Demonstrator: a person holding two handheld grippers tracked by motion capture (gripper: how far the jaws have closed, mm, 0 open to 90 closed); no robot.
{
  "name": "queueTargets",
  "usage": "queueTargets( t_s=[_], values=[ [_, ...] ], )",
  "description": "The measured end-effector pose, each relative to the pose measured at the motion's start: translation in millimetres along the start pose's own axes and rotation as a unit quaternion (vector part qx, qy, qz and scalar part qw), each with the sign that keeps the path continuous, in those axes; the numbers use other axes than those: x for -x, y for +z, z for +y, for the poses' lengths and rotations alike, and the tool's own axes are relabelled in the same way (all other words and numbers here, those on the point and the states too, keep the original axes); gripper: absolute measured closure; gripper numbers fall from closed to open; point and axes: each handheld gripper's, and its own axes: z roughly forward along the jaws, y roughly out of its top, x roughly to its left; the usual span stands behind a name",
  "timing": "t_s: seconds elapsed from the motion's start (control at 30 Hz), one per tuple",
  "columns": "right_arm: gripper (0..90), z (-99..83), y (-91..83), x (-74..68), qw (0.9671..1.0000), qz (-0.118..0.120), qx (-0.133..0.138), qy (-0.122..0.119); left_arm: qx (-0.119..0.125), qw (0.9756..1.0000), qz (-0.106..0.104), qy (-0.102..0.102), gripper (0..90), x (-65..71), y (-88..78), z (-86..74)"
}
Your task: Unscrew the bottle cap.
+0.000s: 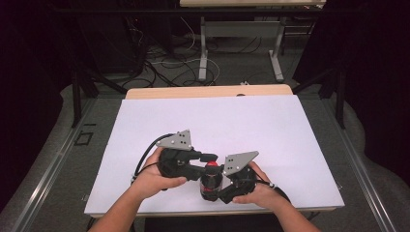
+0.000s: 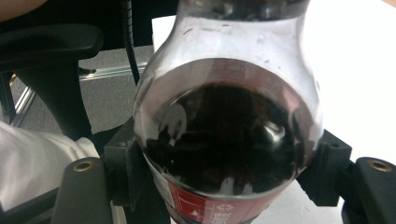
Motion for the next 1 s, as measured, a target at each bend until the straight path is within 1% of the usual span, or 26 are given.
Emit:
queueTargets(
  t_s=[0.03,0.07,0.1,0.17,0.2,0.23,0.27,0.3,0.37,0.4,0.43,0.47,0.5,0.53,0.6,0.63,0.67,0.7,0.73,0.77,0.8,0.83,0.9,0.93,0.97,1.0],
  values=[
    [29.1,0.0,0.0,0.0,1.0,0.0,0.0,0.0,0.0,1.0,0.0,0.0,61.7,0.0,0.0,0.0],
    [29.1,0.6,-0.7,0.6,1.0,-0.005,-0.001,0.005,0.001,0.9999,0.013,0.001,61.8,1.1,0.3,1.0],
    [29.2,0.9,-1.1,1.2,0.9999,-0.008,-0.002,0.008,0.001,0.9999,0.013,0.001,61.8,1.1,0.3,1.0],
    [29.1,1.3,-1.1,2.1,0.9997,-0.02,-0.004,0.014,0.004,0.9987,0.051,-0.005,61.9,5.4,2.8,2.0],
    [29.2,1.5,-0.9,2.5,0.9994,-0.029,-0.005,0.019,0.004,0.9987,0.051,-0.005,61.9,5.4,2.8,2.0],
    [29.2,1.4,-0.4,2.7,0.9989,-0.04,0.0,0.025,0.009,0.996,0.087,-0.015,61.9,9.4,5.7,2.5],
    [29.2,1.5,0.1,3.4,0.9982,-0.052,0.002,0.029,0.009,0.996,0.087,-0.015,61.9,9.4,5.7,2.5],
    [29.2,1.6,-0.3,3.4,0.9973,-0.062,0.002,0.039,0.023,0.9912,0.127,-0.032,61.9,13.3,10.6,2.5],
    [29.2,1.7,0.3,4.4,0.9949,-0.085,0.003,0.054,0.034,0.9844,0.166,-0.048,61.9,17.2,16.1,2.5],
    [29.1,2.1,0.7,4.1,0.9932,-0.1,-0.002,0.059,0.033,0.9809,0.184,-0.054,61.9,19.5,18.4,2.8],
    [29.1,1.9,2.1,4.5,0.9914,-0.119,-0.003,0.056,0.037,0.9769,0.202,-0.06,61.9,21.6,21.6,2.7],
    [29.1,1.9,3.2,3.2,0.9885,-0.138,-0.006,0.061,0.04,0.9733,0.216,-0.066,61.9,22.8,24.1,2.4],
    [29.2,2.1,4.0,2.3,0.986,-0.152,-0.012,0.067,0.04,0.9733,0.216,-0.066,61.9,22.8,24.1,2.4],
    [29.2,2.1,4.0,2.3,0.986,-0.152,-0.012,0.067,0.04,0.9704,0.228,-0.067,61.9,23.9,26.5,2.2],
    [29.1,1.6,5.9,1.9,0.9819,-0.176,-0.016,0.068,0.045,0.9651,0.247,-0.075,61.9,25.2,30.9,1.4],
    [29.1,1.2,6.3,2.2,0.9805,-0.182,-0.019,0.071,0.045,0.9644,0.25,-0.074,61.8,25.3,32.6,1.2],
    [29.1,0.6,6.1,3.6,0.9813,-0.178,-0.02,0.07,0.047,0.9643,0.25,-0.074,61.7,24.8,33.5,0.8],
    [29.1,-1.7,5.7,6.1,0.9836,-0.164,-0.013,0.075,0.047,0.9655,0.245,-0.075,61.3,23.5,33.2,0.4],
    [29.1,-1.9,5.2,6.5,0.9842,-0.159,-0.01,0.078,0.048,0.9665,0.24,-0.079,60.5,22.6,32.9,0.3],
    [29.1,-2.0,3.7,6.8,0.9859,-0.148,-0.015,0.076,0.049,0.9677,0.237,-0.072,57.0,20.8,31.0,0.6],
    [29.1,-2.0,3.7,6.8,0.9859,-0.148,-0.015,0.076,0.049,0.9677,0.237,-0.072,53.6,20.8,31.0,0.6],
    [29.1,-1.5,2.5,7.4,0.988,-0.139,-0.013,0.066,0.047,0.9684,0.234,-0.071,51.3,19.9,29.0,1.0],
    [29.1,-1.3,2.6,7.3,0.9884,-0.137,-0.01,0.064,0.044,0.972,0.219,-0.072,49.6,18.2,22.9,2.7],
    [29.1,-0.9,0.1,7.8,0.9909,-0.124,-0.008,0.052,0.041,0.9733,0.214,-0.071,43.8,17.4,19.7,3.3],
    [29.1,-1.0,-1.1,8.8,0.9924,-0.113,-0.006,0.05,0.042,0.9754,0.204,-0.072,42.6,16.3,15.8,3.8],
    [29.1,-1.0,-1.1,8.8,0.9924,-0.113,-0.006,0.05,0.045,0.9785,0.19,-0.069,42.6,15.2,12.3,3.8]
  ],
)
